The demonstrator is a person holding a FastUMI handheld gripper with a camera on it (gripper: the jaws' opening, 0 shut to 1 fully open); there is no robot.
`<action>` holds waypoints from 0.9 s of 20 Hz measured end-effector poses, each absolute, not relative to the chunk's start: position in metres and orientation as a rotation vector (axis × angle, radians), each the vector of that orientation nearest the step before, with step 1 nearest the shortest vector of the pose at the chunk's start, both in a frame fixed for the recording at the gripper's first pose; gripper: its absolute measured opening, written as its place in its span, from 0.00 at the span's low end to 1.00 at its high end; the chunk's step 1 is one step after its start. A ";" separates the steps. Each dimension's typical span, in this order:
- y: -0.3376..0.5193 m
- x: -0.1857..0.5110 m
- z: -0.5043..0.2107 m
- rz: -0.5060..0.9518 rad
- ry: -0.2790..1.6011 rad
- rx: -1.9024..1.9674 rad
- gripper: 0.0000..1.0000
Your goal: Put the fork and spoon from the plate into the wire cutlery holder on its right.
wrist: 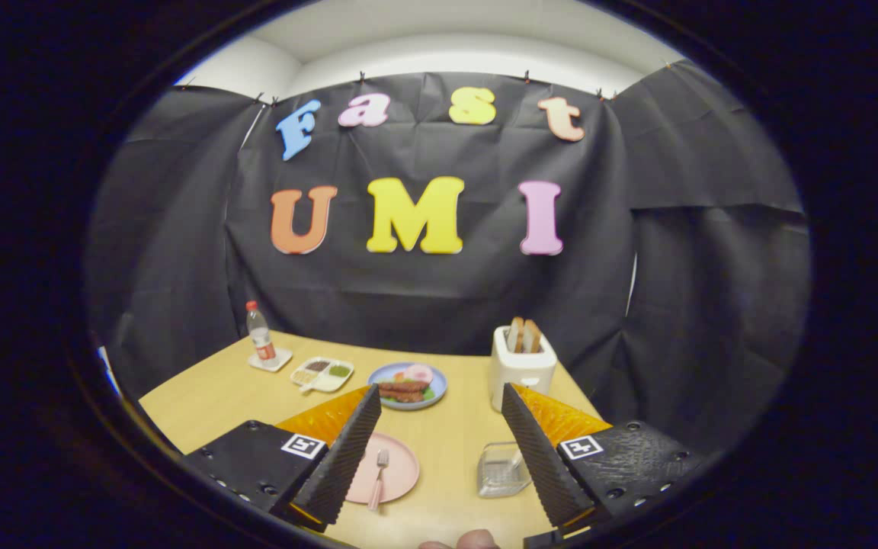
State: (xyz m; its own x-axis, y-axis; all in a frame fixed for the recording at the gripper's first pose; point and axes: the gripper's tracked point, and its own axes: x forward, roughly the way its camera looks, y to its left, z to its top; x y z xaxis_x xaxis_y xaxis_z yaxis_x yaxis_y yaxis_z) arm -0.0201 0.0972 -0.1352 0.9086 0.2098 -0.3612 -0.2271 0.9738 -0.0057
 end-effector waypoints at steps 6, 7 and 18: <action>0.138 -0.039 -0.230 0.299 0.584 -0.130 0.96; 0.145 -0.040 -0.241 0.306 0.610 -0.141 0.96; 0.176 -0.035 -0.349 0.297 0.830 -0.190 0.91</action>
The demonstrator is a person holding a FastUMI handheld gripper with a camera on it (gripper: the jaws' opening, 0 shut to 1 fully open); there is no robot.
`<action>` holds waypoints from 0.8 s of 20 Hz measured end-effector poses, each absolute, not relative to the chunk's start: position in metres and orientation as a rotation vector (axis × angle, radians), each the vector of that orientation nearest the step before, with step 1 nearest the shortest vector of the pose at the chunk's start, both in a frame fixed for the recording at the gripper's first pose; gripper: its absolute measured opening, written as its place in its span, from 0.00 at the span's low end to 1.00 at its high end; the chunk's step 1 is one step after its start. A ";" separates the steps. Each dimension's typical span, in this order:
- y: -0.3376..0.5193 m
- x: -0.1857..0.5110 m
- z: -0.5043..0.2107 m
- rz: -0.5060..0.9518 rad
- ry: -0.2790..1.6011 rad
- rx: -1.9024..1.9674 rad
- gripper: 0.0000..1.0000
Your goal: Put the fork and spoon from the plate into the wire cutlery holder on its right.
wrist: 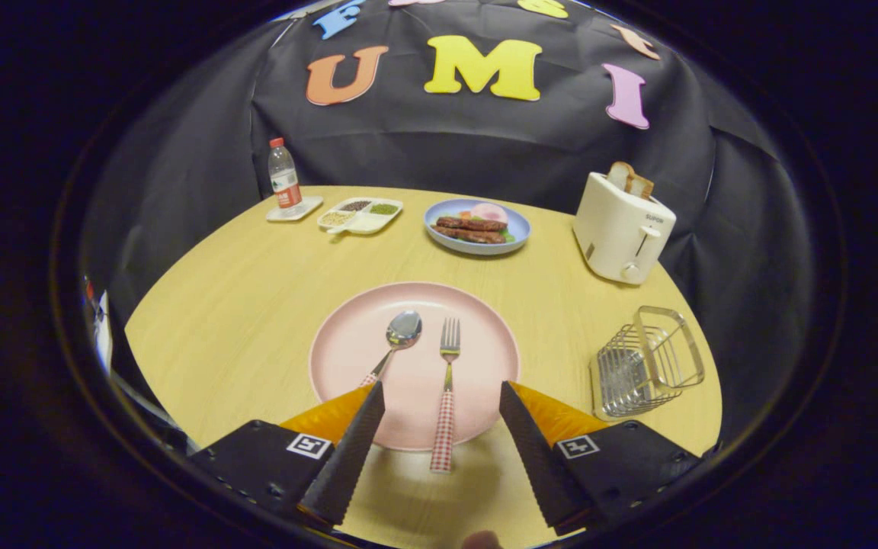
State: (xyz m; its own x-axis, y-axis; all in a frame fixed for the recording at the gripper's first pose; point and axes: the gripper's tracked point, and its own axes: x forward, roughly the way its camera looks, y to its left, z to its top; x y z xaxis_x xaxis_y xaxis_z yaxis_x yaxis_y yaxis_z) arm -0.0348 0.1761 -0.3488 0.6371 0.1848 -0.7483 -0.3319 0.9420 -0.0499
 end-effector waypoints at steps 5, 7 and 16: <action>0.176 -0.026 -0.375 0.257 0.888 -0.192 0.65; 0.174 -0.024 -0.381 0.246 0.906 -0.209 0.55; 0.163 -0.030 -0.390 0.222 0.972 -0.264 0.15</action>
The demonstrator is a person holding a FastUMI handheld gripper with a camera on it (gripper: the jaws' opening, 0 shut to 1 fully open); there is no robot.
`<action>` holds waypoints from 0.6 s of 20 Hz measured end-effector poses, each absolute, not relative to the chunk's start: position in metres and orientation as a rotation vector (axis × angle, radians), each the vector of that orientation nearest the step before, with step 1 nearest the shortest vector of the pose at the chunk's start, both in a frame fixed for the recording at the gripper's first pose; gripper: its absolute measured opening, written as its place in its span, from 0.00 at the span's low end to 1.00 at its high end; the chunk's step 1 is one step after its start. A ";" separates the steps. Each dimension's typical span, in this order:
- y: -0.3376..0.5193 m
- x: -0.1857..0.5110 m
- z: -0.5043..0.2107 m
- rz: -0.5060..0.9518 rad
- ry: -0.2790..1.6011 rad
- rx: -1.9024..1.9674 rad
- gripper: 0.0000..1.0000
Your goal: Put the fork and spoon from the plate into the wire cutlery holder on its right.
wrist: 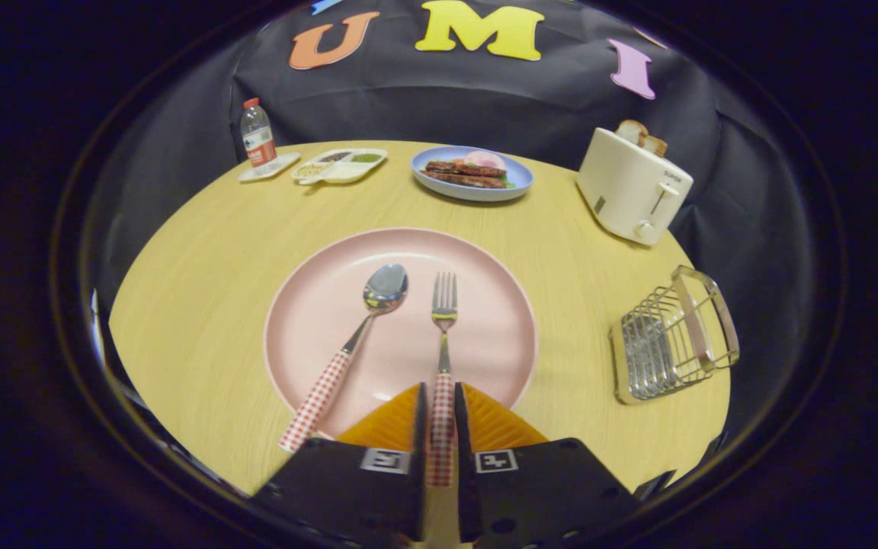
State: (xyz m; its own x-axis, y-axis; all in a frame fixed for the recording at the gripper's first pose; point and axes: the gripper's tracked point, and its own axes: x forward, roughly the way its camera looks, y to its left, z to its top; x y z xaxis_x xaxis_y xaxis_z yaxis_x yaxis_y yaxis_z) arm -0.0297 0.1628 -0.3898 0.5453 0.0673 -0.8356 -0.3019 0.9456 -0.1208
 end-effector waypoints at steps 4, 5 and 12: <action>0.161 -0.029 -0.392 0.222 0.984 -0.281 0.02; 0.161 -0.030 -0.389 0.227 0.992 -0.273 0.02; 0.152 -0.026 -0.316 0.224 1.026 -0.122 0.02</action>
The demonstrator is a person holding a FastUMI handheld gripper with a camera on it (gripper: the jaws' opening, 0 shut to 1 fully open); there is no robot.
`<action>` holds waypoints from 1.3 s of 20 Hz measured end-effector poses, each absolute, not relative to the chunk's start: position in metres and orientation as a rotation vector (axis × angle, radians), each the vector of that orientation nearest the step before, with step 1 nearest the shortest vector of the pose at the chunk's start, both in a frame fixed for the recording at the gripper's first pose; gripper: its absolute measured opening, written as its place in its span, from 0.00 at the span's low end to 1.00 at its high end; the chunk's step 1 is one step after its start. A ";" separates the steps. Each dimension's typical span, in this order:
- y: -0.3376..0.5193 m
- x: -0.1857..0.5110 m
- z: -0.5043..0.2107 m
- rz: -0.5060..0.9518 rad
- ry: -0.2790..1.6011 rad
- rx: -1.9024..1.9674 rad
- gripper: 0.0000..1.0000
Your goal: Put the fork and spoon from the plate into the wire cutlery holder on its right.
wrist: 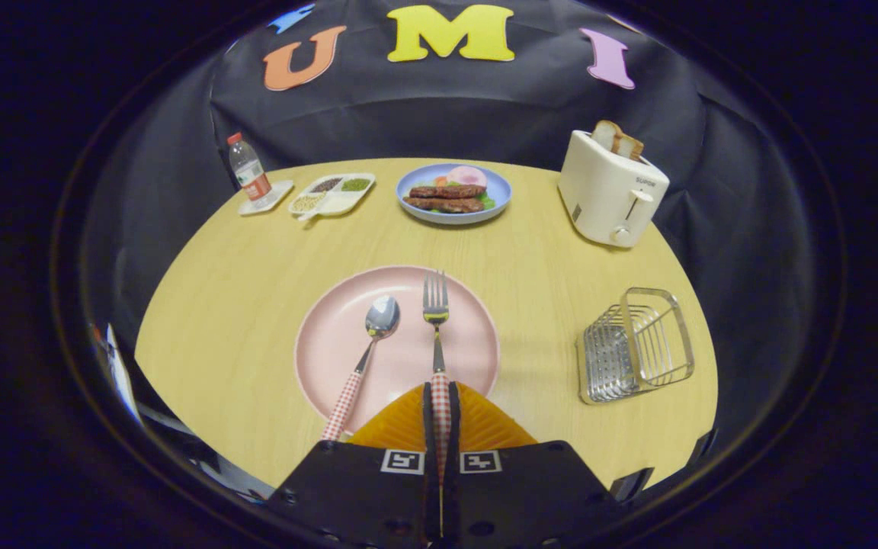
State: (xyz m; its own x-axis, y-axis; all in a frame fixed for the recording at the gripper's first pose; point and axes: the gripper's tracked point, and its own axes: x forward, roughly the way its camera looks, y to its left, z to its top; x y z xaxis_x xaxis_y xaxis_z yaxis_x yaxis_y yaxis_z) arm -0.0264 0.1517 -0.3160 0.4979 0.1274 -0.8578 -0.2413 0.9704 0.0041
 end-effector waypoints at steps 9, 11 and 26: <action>0.044 -0.007 -0.209 0.166 1.124 -0.131 0.02; 0.020 -0.005 -0.198 0.146 1.165 -0.130 0.02; -0.020 -0.008 -0.246 0.066 1.659 0.018 0.02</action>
State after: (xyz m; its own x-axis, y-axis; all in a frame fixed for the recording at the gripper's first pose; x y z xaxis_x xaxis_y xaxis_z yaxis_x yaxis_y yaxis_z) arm -0.0076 -0.0199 -0.2465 -0.0895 0.0514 -0.9947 -0.0278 0.9981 0.0541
